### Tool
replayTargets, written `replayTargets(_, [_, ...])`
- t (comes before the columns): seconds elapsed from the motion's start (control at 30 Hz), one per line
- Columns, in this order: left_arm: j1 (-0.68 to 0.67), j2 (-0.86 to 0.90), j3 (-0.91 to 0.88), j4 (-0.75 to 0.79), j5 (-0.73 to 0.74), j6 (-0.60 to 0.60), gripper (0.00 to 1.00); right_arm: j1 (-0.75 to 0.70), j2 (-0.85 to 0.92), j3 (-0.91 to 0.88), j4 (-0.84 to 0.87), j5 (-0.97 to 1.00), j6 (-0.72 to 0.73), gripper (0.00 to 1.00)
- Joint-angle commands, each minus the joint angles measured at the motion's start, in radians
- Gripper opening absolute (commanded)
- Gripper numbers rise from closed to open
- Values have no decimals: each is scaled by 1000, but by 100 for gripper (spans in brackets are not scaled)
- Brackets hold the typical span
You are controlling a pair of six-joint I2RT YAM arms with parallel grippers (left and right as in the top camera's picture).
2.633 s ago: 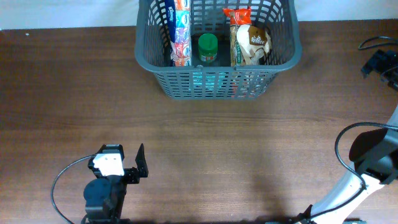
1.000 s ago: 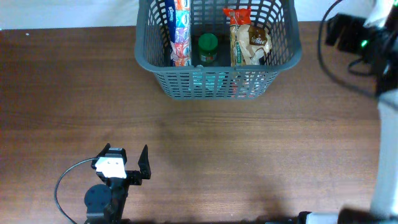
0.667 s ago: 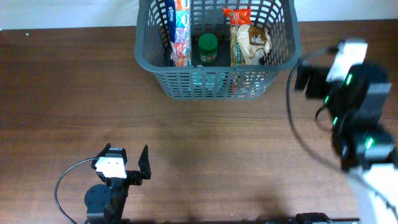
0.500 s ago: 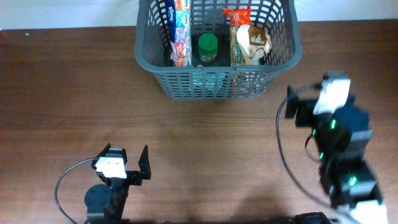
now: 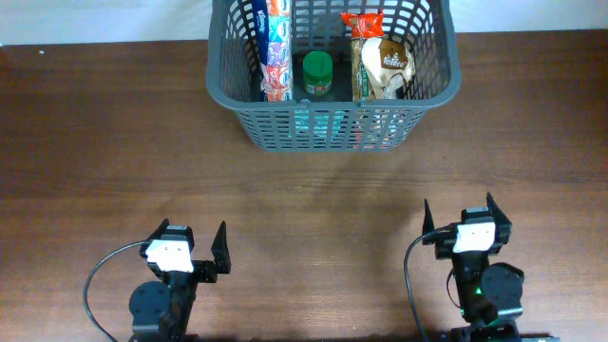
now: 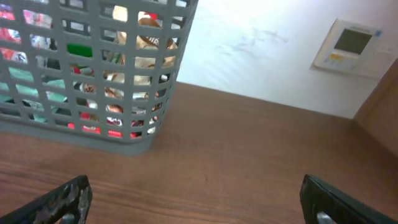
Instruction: Pack container
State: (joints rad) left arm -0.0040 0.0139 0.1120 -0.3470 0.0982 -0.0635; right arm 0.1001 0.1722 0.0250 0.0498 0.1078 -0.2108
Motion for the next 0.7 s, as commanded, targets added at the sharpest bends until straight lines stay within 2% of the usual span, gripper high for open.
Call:
replayTargets(0.0, [4,-9,-6,2,11,12,99,6,-71,-19,-29,-11,-25,99])
replayTargets(0.13, [5,-9,-6,2,11,12,99,6,-163,-19,-120,-14,-25,99])
replayTargets(0.67, [5,-9,-6,2,11,12,99,5,-169,-19,-125,-32,35,99])
